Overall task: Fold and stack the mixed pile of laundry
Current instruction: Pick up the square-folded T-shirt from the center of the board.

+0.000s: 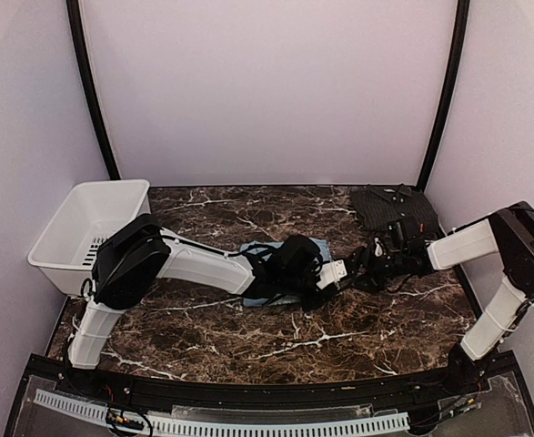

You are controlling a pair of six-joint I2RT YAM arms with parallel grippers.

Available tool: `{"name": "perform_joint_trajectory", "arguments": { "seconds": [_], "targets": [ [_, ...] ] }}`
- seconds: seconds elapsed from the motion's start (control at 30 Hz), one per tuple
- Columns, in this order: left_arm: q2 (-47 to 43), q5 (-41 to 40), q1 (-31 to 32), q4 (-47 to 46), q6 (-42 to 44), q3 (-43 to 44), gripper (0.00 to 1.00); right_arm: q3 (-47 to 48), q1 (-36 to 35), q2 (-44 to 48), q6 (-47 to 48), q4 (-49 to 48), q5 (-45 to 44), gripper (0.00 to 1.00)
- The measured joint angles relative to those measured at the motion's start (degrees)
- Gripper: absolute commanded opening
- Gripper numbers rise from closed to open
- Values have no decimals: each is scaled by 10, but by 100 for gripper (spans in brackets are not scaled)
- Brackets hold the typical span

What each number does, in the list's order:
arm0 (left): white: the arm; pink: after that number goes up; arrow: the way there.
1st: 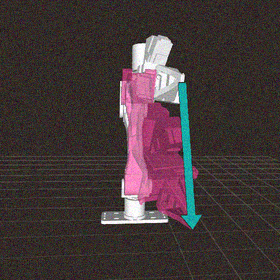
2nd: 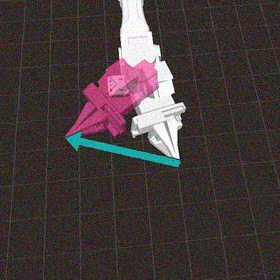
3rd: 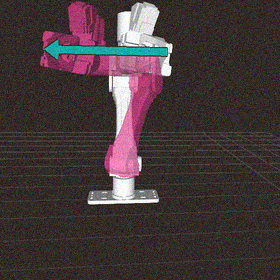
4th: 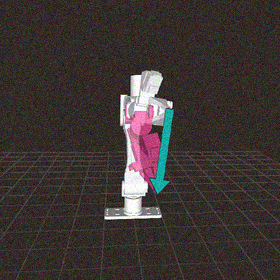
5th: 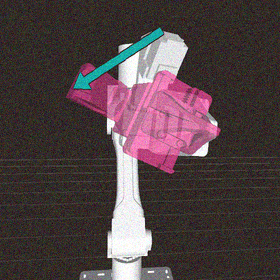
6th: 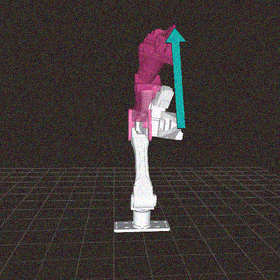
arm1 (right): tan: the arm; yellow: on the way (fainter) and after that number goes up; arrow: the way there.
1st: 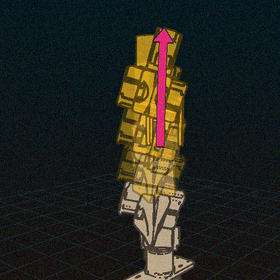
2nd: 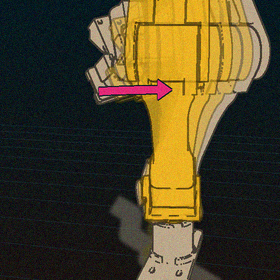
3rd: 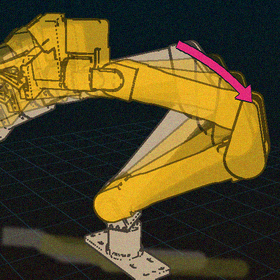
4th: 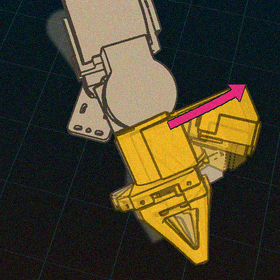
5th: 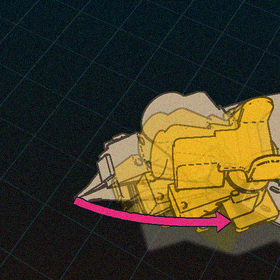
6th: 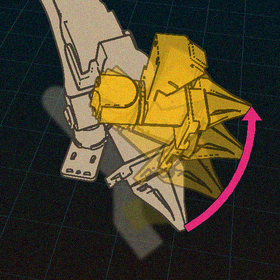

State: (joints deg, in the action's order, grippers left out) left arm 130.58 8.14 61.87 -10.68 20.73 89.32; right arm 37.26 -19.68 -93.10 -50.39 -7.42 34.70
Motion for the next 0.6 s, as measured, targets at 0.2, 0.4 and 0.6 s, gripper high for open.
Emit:
{"name": "perform_joint_trajectory", "arguments": {
  "seconds": [0.2, 0.4, 0.6],
  "targets": [
    [-2, 6, -3, -14, -7, -3, 0, 7, -20, -34, -63, -65, 0, 76],
    [-2, 10, -4, -16, -9, -3, 0, 23, -54, -62, -104, -106, -2, 72],
    [-5, 13, -6, -28, -9, -10, 0, 34, -72, -92, -139, -151, -15, 59]
  ]
}}
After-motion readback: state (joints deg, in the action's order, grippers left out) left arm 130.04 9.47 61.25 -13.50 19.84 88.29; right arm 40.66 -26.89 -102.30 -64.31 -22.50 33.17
